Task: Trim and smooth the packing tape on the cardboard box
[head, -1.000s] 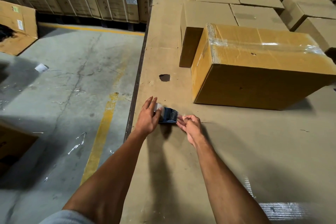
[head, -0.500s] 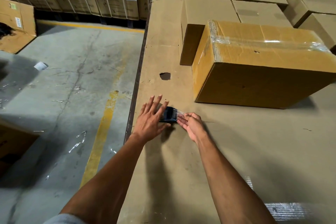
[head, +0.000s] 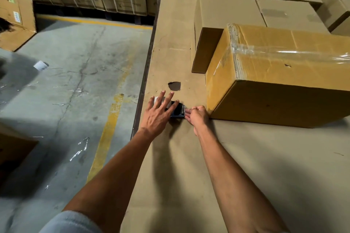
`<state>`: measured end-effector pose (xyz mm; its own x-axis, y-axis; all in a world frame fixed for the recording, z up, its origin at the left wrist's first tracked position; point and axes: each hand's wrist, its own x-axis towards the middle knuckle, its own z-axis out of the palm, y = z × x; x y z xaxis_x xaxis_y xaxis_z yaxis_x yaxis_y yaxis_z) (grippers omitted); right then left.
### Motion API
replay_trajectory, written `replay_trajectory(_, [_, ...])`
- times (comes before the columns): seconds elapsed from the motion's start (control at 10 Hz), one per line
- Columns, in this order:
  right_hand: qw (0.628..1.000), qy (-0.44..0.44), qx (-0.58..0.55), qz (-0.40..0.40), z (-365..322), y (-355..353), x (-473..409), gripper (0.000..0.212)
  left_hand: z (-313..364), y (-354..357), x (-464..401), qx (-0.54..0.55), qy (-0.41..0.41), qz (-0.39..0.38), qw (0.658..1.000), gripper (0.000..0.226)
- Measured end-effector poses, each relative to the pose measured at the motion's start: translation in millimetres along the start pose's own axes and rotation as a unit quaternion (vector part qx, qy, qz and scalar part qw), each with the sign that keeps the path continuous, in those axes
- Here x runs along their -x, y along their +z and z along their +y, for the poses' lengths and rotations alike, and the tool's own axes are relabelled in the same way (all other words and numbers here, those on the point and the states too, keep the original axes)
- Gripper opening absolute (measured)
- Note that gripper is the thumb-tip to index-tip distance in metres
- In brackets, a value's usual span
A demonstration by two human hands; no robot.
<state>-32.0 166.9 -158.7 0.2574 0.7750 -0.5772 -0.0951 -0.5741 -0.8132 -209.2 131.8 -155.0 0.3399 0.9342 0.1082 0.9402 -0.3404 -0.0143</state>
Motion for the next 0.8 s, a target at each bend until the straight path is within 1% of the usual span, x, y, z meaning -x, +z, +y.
replay_trajectory(0.1, [0.996, -0.019, 0.070, 0.058, 26, 13, -86, 0.019, -9, 9, -26, -0.009, 0.010, 0.002, 1.000, 0.095])
replay_trajectory(0.2, [0.991, -0.008, 0.096, 0.095, 44, 19, -150, 0.021, -14, 15, -49, -0.004, 0.015, -0.002, 1.000, 0.099])
replay_trajectory(0.3, [0.991, -0.004, 0.080, 0.110, 27, 20, -150, 0.028, -17, 17, -65, -0.004, 0.019, -0.009, 1.000, 0.098])
replay_trajectory(0.4, [0.992, -0.011, 0.066, 0.111, 21, 19, -143, 0.020, -19, 17, -70, -0.010, 0.021, 0.000, 1.000, 0.102])
replay_trajectory(0.5, [0.989, -0.032, 0.081, 0.121, -11, 19, -80, 0.017, -12, 13, -66, -0.011, 0.021, 0.023, 0.999, 0.102])
replay_trajectory(0.6, [0.982, -0.063, 0.135, 0.117, -37, 10, -13, 0.029, 2, 1, -55, 0.003, 0.006, 0.040, 0.999, 0.097])
replay_trajectory(0.7, [0.977, -0.097, 0.169, 0.092, -36, -2, 13, 0.028, 19, -10, -34, 0.022, -0.013, 0.045, 0.999, 0.088])
replay_trajectory(0.8, [0.970, -0.104, 0.210, 0.070, -36, -18, 39, 0.027, 41, -23, -8, 0.035, -0.036, 0.058, 0.997, 0.083])
